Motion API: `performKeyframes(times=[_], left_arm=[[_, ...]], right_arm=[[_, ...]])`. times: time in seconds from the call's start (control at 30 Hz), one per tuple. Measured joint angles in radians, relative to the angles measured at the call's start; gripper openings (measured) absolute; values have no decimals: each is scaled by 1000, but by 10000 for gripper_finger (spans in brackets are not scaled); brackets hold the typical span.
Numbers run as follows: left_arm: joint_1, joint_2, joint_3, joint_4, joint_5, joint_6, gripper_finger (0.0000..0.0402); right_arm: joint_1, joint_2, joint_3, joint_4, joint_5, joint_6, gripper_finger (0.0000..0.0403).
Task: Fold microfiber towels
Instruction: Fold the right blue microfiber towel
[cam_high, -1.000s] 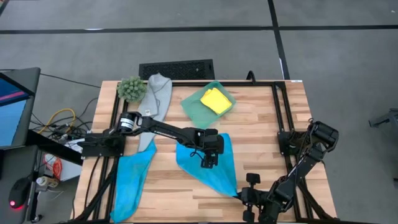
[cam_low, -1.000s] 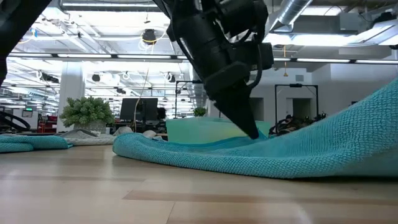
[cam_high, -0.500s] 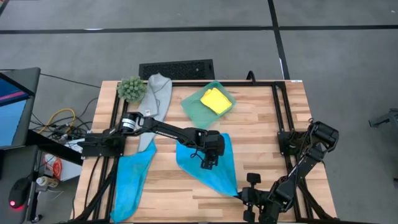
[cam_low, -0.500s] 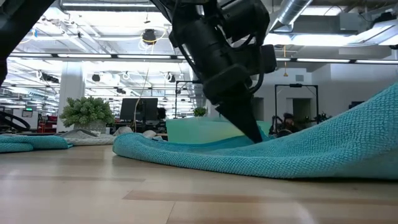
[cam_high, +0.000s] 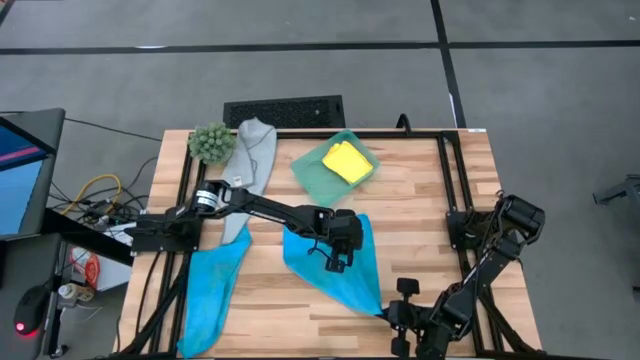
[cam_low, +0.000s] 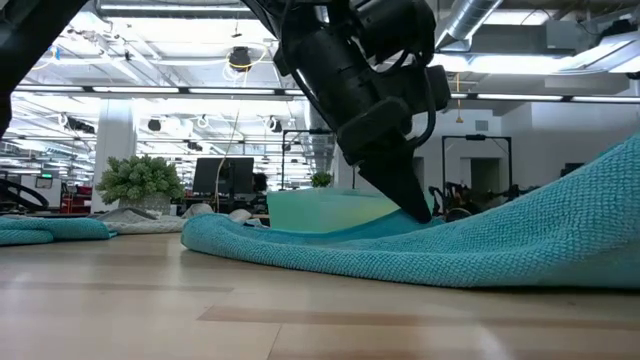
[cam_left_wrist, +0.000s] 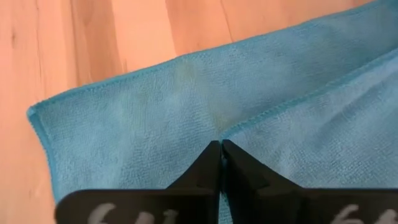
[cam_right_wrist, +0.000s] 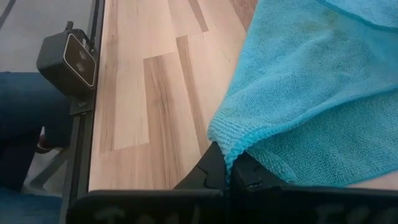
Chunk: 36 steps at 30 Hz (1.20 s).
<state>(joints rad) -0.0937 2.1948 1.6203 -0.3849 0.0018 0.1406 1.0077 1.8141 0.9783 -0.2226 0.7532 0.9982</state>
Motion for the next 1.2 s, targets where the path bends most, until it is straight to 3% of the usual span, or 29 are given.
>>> performKeyframes(times=[0.33, 0.67, 0.8, 0.93, 1.2], left_arm=[[-1, 0, 0, -47, 26, 33, 34], [-5, 0, 0, -48, 10, 19, 123], [-5, 0, 0, -68, 12, 14, 140], [-3, 0, 0, -94, 13, -7, 119], [-5, 0, 0, -101, 13, -63, 8]], right_arm=[[0, 0, 0, 0, -13, 8, 11], [0, 0, 0, 0, -15, 7, 10], [0, 0, 0, -1, -15, 7, 10], [0, 0, 0, -1, -16, 6, 9], [0, 0, 0, -1, -15, 6, 9]])
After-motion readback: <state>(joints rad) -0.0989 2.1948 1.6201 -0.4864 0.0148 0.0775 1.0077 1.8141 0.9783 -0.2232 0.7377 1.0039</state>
